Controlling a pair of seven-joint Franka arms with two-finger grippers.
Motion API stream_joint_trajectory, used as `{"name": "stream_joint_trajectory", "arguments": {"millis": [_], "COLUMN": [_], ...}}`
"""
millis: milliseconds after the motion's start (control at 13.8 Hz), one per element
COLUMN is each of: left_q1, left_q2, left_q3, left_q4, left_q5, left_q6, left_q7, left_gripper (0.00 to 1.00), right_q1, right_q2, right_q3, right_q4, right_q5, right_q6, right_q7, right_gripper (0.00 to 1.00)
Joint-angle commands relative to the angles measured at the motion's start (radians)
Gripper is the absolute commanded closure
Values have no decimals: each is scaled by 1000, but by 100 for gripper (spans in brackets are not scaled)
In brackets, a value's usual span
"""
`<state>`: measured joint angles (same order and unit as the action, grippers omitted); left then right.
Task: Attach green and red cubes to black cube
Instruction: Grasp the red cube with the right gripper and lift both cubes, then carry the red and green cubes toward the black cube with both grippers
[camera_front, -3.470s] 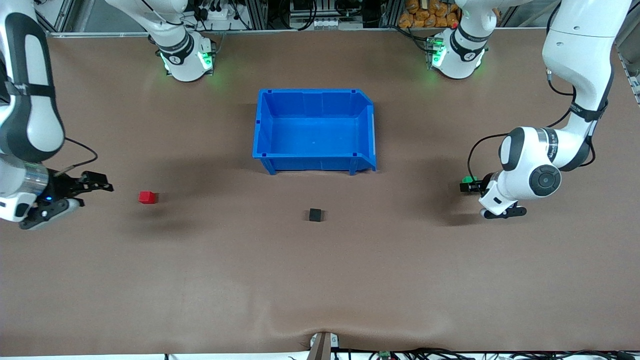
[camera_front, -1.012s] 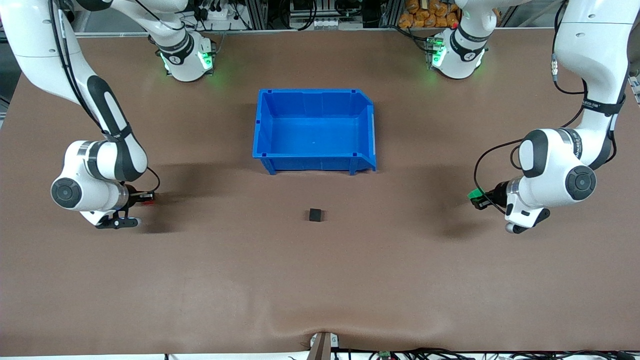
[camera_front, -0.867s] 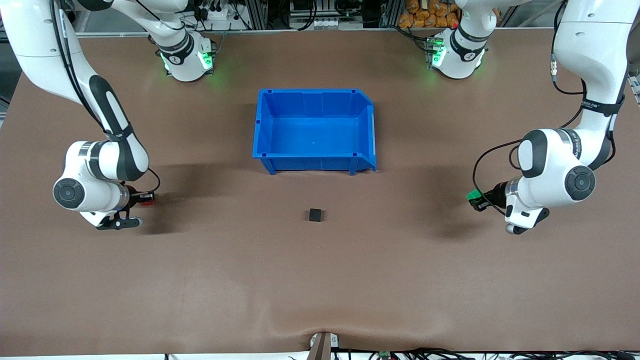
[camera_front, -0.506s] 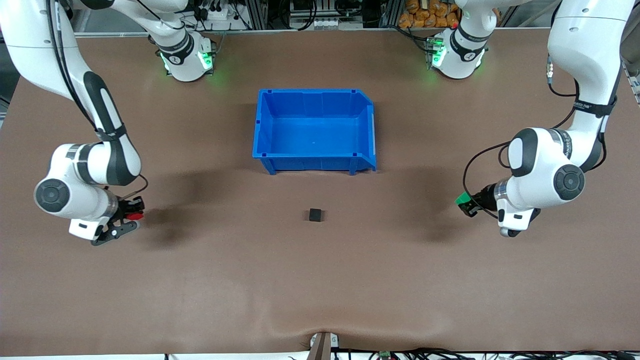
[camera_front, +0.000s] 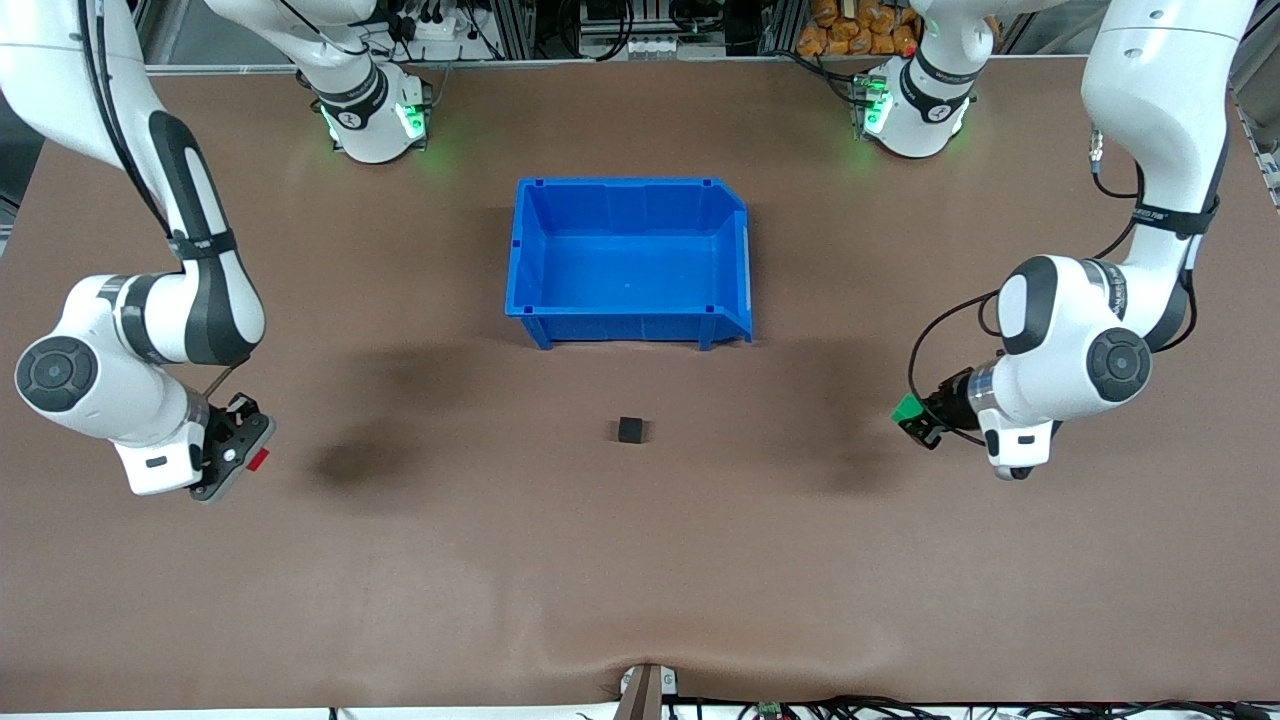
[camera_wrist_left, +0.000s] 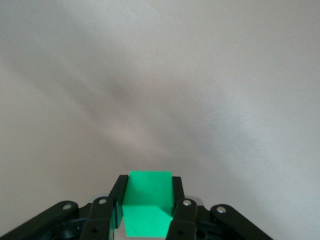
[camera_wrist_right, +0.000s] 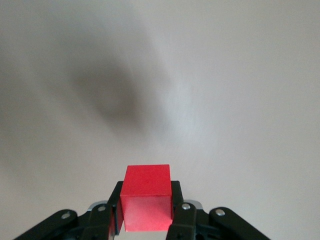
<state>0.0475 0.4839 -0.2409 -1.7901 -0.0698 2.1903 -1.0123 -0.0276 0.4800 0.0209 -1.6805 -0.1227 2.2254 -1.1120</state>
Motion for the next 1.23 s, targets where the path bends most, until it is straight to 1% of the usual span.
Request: {"name": "stream_joint_trajectory", "arguments": {"millis": [0, 145, 289, 434, 506, 651, 940, 1157], "left_q1": [-44, -75, -101, -115, -123, -147, -159, -213], "left_q2": [54, 88, 120, 146, 160, 174, 203, 223], "left_q3": [2, 2, 2, 2, 0, 2, 0, 0], "left_q4": [83, 129, 169, 192, 201, 210, 238, 253], "left_q5": [-37, -57, -57, -57, -61, -108, -185, -226], "left_q6": [-21, -21, -21, -18, -17, -11, 2, 12], "left_q7": [-132, -230, -293, -344, -364, -390, -396, -404], "left_gripper": [100, 100, 100, 100, 100, 100, 100, 100], "right_q1": [21, 50, 83, 159, 176, 218, 274, 340], "right_q2": [23, 95, 194, 274, 296, 333, 362, 394], "right_q3": [79, 117, 169, 171, 169, 169, 169, 168], "right_q4": [112, 198, 318, 434, 471, 521, 530, 536], "right_q5": [-3, 6, 8, 2, 3, 1, 3, 1], "right_q6": [-47, -105, -183, -263, -294, -316, -302, -247], "right_q7": [-106, -147, -180, -160, -114, -1, 140, 256], "right_gripper": [100, 100, 100, 100, 100, 100, 100, 100]}}
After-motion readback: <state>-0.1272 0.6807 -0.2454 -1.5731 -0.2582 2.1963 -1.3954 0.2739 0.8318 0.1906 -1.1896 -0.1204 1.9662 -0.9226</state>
